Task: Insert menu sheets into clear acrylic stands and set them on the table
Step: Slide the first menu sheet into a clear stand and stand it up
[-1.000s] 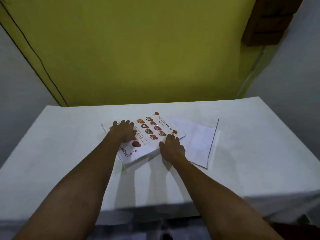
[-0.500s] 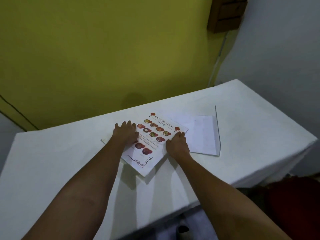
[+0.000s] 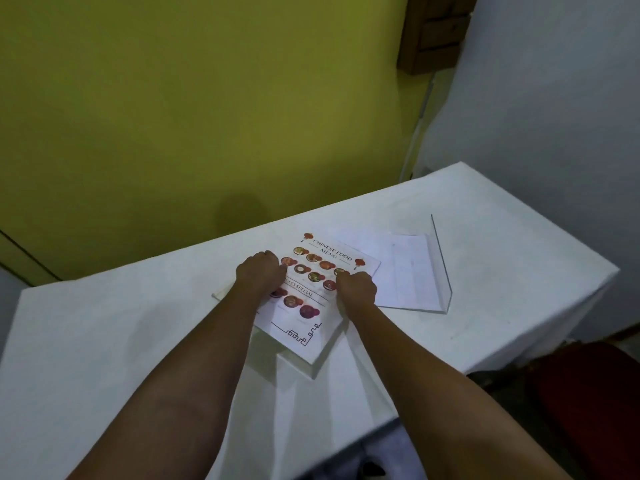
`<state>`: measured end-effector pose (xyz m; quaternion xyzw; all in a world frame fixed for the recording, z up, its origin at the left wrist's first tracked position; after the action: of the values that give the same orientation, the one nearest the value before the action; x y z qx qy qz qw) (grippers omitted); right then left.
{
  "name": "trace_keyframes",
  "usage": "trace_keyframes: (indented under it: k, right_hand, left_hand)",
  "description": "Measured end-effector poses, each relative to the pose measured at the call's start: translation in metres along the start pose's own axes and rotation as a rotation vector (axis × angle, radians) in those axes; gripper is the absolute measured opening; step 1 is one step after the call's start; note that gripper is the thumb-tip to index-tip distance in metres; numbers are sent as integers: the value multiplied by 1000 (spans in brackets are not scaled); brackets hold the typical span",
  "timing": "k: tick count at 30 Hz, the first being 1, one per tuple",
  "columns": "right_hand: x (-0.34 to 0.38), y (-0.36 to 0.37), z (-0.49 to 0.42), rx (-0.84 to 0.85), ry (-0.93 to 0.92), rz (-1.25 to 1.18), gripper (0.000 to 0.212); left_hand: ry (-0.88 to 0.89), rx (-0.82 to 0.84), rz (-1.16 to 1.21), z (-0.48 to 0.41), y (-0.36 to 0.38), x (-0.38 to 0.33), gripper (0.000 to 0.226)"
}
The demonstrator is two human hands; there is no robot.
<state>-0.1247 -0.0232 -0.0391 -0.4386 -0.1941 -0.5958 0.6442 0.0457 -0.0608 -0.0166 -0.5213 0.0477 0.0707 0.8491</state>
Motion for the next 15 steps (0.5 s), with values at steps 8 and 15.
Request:
trace_keyframes:
  k: [8, 15]
  right_hand:
    - [14, 1, -2, 72, -20, -68, 32]
    - [43, 7, 1, 99, -150, -43, 44]
  left_hand:
    - [-40, -23, 36, 11, -13, 14, 45]
    - [-44, -127, 139, 27, -14, 27, 39]
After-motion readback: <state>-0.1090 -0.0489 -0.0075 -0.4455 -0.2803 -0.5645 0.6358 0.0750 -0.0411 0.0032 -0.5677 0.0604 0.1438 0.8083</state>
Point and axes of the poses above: each hand's wrist, its own z-axis away from the middle knuckle, its own y-axis out of the palm, x = y × z, the point moved 1 cm from there along -z, towards the middle knuckle, and after that the axes turned 12 degrees about x, right-handed, at the moved point
